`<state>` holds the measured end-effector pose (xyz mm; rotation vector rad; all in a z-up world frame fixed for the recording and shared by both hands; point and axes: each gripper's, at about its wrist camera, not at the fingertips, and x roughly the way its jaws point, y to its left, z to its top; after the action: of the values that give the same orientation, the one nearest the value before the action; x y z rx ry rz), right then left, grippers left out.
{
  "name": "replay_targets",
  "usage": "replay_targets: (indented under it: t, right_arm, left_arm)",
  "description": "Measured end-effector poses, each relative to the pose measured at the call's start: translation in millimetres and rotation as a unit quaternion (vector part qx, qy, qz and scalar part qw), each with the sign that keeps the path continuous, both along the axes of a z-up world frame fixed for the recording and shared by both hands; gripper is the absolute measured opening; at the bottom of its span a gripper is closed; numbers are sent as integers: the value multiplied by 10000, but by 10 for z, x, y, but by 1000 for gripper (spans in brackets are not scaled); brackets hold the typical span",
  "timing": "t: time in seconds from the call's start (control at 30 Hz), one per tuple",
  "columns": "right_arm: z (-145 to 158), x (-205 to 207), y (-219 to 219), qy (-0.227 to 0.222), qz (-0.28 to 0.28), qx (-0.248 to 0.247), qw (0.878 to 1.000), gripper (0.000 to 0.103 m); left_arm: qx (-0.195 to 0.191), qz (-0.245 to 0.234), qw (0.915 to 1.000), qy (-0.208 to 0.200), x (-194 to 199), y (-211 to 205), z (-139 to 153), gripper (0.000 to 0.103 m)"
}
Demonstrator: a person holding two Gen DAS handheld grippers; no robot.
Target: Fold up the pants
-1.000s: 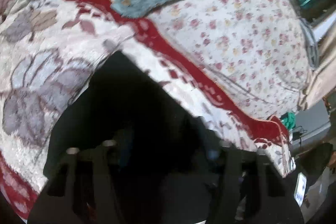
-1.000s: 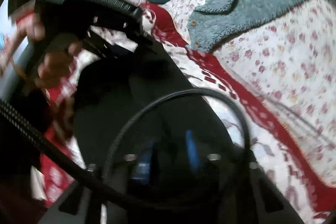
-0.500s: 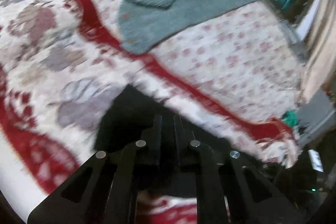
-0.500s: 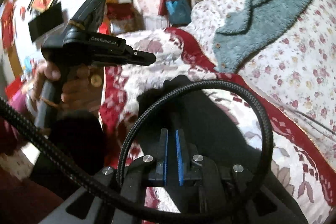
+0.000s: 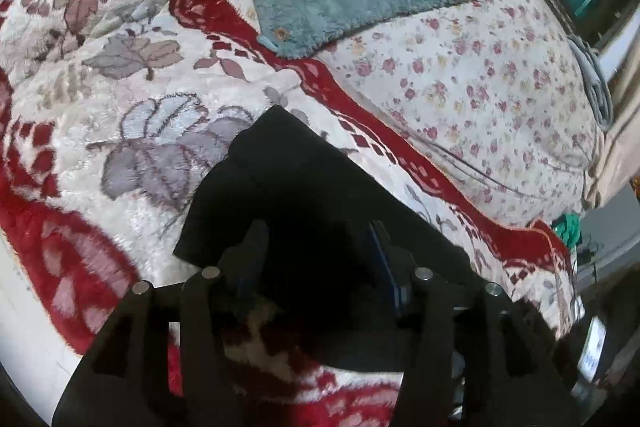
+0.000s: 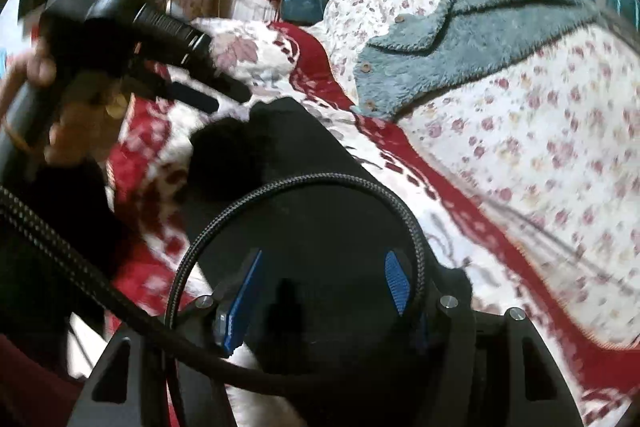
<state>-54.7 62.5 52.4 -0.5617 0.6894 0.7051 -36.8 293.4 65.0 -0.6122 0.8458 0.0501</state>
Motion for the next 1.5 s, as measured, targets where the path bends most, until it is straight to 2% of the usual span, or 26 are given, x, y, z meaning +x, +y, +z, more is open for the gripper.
replay_targets:
  t: [0.17,0.3,0.37,0.5,0.53,0.57,0.63,0.73,0.83,0.9,1.0,1.07,1.13,1.17,1.23,1.27,1.3,1.33,1.5]
  right_arm:
    - [-200,41,80,-307,130,-538,9980,60]
    - [-227,134,37,-336,100,-413,9985,58]
    - [-216,237,-10,-164,84,-259,9995,46]
    - [-170,400,-126,375,66,277,9989,12]
    - [-150,426,-152,510,71,420,9978,10]
    - [-122,445,-180,612,64,567,9965,7]
    - [-46,441,-234,794,77,910,9926,6]
    - [120,392,-324,1008,78,1399,9850,6]
    - [266,270,-343,1072,193,1556,9818,6]
    - [325,167,-316,1153,311,1601,9799,6]
    - [237,-4,-182,1236,506,1507,9795,6]
    - [-32,-45,-20,1339,422,1131,9836,7]
    - [-254,-41,62,1568,241,784,9842,11]
    - [-281,-58,59,1619,188,790,9835,14]
    - [-136,-94,-32,1588,218,1077,9812,25]
    - [-77,-102,-66,1552,211,1117,9813,36]
    - [5,-112,-127,1464,166,1144,9825,42]
    - [63,-129,-190,1409,138,1187,9828,42]
    - [244,-88,-730,1488,-370,1702,9734,44]
  left_arm:
    - [-305,85,9993,222,244,63,-161,49]
    - [-455,28,9986,284,472,36,-247,49]
    - [-531,8,9981,310,576,13,-283,49]
    - [-683,15,9974,244,703,-6,-330,47]
    - [-651,-28,9978,133,690,-17,-299,26]
    - [-575,-88,9983,74,677,-38,-266,16]
    - [-433,-160,9989,-111,595,-82,-168,11]
    - [-555,-155,9978,-329,395,-83,-30,10]
    - [-673,-113,9967,-446,145,-57,88,10]
    - [-571,-56,9973,-448,-46,-44,122,10]
    - [-287,191,9994,-21,-170,17,-61,10]
    - [-241,307,9984,414,-138,67,-281,11]
    - [-278,337,9974,575,-124,87,-411,16]
    - [-212,325,9978,534,-140,73,-379,17]
    - [193,333,9985,401,-187,4,-237,28]
    - [464,391,9975,370,-215,-23,-181,33]
    - [691,473,9959,342,-236,-40,-129,40]
    - [804,549,9949,272,-276,-39,-75,42]
    - [704,494,9962,100,-365,-21,53,42]
